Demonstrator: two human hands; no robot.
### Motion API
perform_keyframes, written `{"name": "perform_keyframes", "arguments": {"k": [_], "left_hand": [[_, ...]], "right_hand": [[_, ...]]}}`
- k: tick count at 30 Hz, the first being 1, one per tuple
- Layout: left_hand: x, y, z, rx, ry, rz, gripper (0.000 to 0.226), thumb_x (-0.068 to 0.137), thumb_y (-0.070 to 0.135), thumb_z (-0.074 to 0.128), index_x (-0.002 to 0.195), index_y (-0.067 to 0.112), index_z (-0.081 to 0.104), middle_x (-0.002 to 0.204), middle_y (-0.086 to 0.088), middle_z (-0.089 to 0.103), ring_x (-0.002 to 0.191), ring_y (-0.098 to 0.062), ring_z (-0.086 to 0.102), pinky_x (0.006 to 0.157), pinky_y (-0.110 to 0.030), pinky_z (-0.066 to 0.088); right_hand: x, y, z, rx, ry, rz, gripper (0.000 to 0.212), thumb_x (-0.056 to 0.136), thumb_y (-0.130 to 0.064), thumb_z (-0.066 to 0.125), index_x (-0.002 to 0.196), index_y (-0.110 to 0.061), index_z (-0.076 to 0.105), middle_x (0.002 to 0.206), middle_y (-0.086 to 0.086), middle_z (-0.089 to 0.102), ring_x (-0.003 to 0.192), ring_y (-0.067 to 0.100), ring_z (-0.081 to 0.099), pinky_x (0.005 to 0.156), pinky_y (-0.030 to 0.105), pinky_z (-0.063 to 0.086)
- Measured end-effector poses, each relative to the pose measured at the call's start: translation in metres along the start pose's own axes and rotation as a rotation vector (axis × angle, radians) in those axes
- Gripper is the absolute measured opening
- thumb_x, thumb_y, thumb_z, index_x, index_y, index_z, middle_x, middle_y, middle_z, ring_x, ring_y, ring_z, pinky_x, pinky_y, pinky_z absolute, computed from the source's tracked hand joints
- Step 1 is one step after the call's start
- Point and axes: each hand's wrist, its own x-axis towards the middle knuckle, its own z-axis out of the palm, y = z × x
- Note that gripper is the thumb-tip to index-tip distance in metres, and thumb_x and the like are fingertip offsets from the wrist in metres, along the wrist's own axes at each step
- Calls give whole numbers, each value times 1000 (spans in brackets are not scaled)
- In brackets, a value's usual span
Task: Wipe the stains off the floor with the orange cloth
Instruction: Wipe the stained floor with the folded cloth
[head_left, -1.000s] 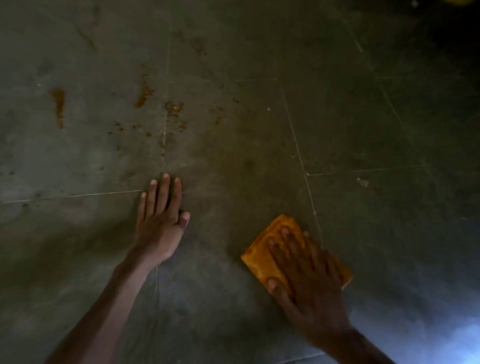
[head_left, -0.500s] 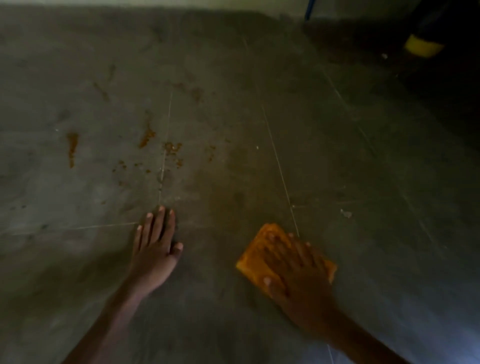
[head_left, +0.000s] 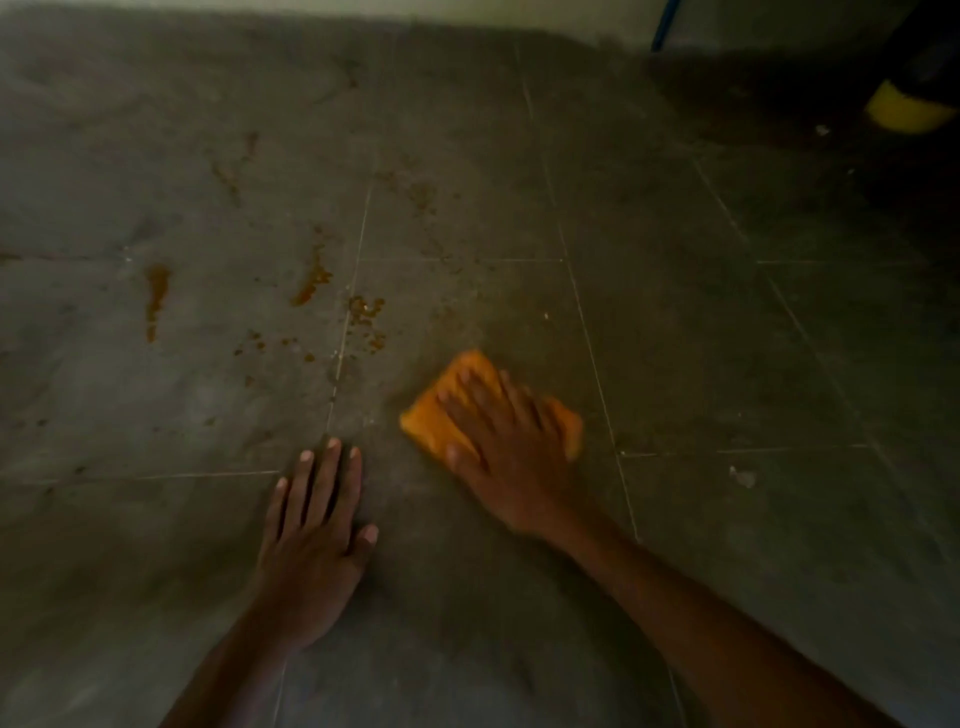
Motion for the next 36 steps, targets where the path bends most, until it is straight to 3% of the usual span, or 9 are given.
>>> {"name": "perform_keyframes", "arguments": {"k": [3,6,8,11,16,20,26,32,36], "left_hand": [[-1,0,2,-13,16,8,72,87,45,34,152,15,27,159,-10,26,146,-30,18,116,-37,4],[0,-3,7,-15,43,5,71,89,46,32,153,17,25,160,-9,23,147,-28,14,116,-33,2],[1,-1,6,-29,53,16,71,91,49,24,155,19,15,163,-6,10,150,-25,4,116,-31,-5],[-2,3,2,-83,42,2,75,89,53,18,155,21,7,163,-1,-1,151,-22,-5,117,-30,-11],[-1,-1,-9,-257,23,-8,91,75,58,29,155,19,8,161,8,-5,148,-10,-12,117,-23,-15],[1,-7,-18,-442,66,12,90,76,50,45,155,24,11,157,18,-8,145,0,-15,113,-16,-18],[-15,-44,-44,-369,174,-98,74,84,64,28,149,28,35,157,8,32,144,-14,29,118,-33,20],[-30,-111,-34,-317,90,-243,103,66,79,32,153,27,17,163,9,11,149,-8,4,122,-39,0],[-32,-110,-24,-278,134,-247,102,68,78,28,153,25,14,164,9,3,150,-7,-5,121,-39,-7]], "right_hand": [[-35,37,-9,-37,8,133,63,99,-61,27,155,-42,8,166,-9,-1,153,26,9,119,46,6],[73,79,-23,12,93,572,64,98,-62,26,156,-37,12,167,-1,4,153,31,5,122,55,4],[144,72,-26,71,123,646,63,97,-60,28,155,-38,20,167,1,11,153,33,4,121,59,5],[168,7,-1,21,59,385,60,97,-59,32,154,-39,23,166,1,14,152,35,7,120,58,6],[47,-36,13,-90,9,-22,61,95,-63,27,153,-46,19,166,-12,13,150,30,21,116,50,25],[22,9,4,-144,13,142,64,93,-66,25,153,-46,17,166,-10,12,149,29,24,115,50,25],[176,-41,2,77,79,505,64,97,-60,29,155,-34,22,167,4,12,150,39,10,120,58,7],[61,-128,26,-61,-129,-233,61,96,-63,28,153,-49,12,167,-10,6,150,33,15,115,56,19],[66,-72,14,-133,-99,-91,63,95,-64,30,153,-50,7,167,-12,-2,151,30,13,117,53,17]]}}
